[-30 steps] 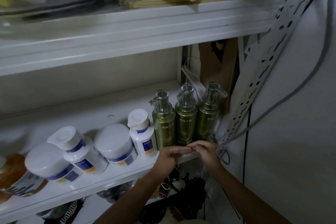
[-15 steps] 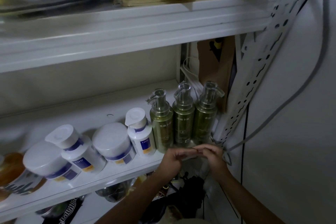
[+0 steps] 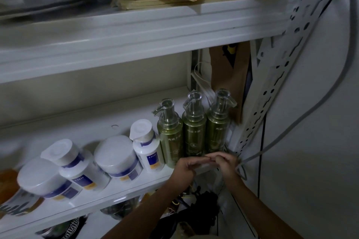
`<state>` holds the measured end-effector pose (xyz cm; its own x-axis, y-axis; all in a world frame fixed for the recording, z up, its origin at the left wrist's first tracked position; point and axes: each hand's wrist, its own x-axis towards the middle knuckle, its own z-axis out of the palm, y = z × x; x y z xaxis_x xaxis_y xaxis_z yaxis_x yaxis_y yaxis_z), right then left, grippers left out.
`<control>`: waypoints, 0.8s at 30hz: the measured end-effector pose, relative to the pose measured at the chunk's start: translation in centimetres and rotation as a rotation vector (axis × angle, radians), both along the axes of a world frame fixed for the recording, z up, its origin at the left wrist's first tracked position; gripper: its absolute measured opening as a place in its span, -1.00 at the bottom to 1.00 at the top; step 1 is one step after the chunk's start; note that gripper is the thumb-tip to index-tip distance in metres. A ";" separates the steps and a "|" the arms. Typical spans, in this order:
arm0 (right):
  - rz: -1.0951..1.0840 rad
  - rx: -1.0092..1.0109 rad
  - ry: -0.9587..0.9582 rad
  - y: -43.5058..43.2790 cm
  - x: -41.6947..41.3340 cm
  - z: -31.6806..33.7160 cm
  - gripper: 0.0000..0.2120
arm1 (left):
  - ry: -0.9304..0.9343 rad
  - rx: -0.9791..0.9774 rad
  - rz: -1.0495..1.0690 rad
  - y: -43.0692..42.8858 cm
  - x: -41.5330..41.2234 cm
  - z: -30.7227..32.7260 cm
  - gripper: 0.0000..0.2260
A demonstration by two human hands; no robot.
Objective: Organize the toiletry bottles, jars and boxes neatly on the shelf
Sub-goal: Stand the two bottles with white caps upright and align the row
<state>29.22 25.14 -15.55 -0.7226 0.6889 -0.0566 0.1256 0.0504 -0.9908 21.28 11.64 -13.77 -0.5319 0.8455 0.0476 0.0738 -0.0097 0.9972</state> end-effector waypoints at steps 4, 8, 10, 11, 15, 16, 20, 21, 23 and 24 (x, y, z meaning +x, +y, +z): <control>-0.046 0.021 -0.014 0.0 -0.5 0.5 -0.55 | 0.002 -0.002 -0.047 0.1 0.0 0.3 -0.42; -0.056 0.020 -0.016 0.0 -0.6 0.2 -0.51 | 0.000 -0.029 -0.050 0.2 -0.4 0.1 -0.37; -0.062 0.015 -0.025 0.1 -0.8 0.0 -0.46 | -0.012 -0.038 -0.047 0.2 -0.4 0.1 -0.37; -0.060 0.014 -0.027 0.1 -0.8 0.0 -0.43 | -0.012 -0.043 -0.046 0.2 -0.4 0.1 -0.38; -0.024 0.018 -0.043 0.0 -0.4 0.4 -0.48 | -0.001 -0.053 -0.050 -0.1 -0.6 0.2 -0.39; -0.003 0.026 -0.045 0.0 -0.2 0.5 -0.44 | 0.001 -0.053 -0.046 -0.3 -0.6 0.2 -0.40; 0.140 0.066 -0.049 -1.1 0.0 1.5 -0.50 | -0.016 -0.053 0.010 -2.1 -0.6 0.0 -0.50; 0.164 0.067 -0.055 -1.7 -0.1 1.7 -0.59 | -0.014 -0.057 0.027 -2.6 -0.8 -0.1 -0.51; 0.186 0.064 -0.055 -2.6 -0.6 1.9 -0.71 | -0.018 -0.064 0.053 -3.3 -1.4 -0.2 -0.50; 0.183 0.064 -0.054 -2.9 -0.9 1.9 -0.72 | -0.030 -0.067 0.063 -3.4 -1.6 -0.3 -0.48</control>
<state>28.28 22.28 -13.67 -0.8334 0.5495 -0.0589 0.1615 0.1402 -0.9769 19.67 8.19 -14.04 -0.5840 0.8114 -0.0244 0.0427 0.0607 0.9972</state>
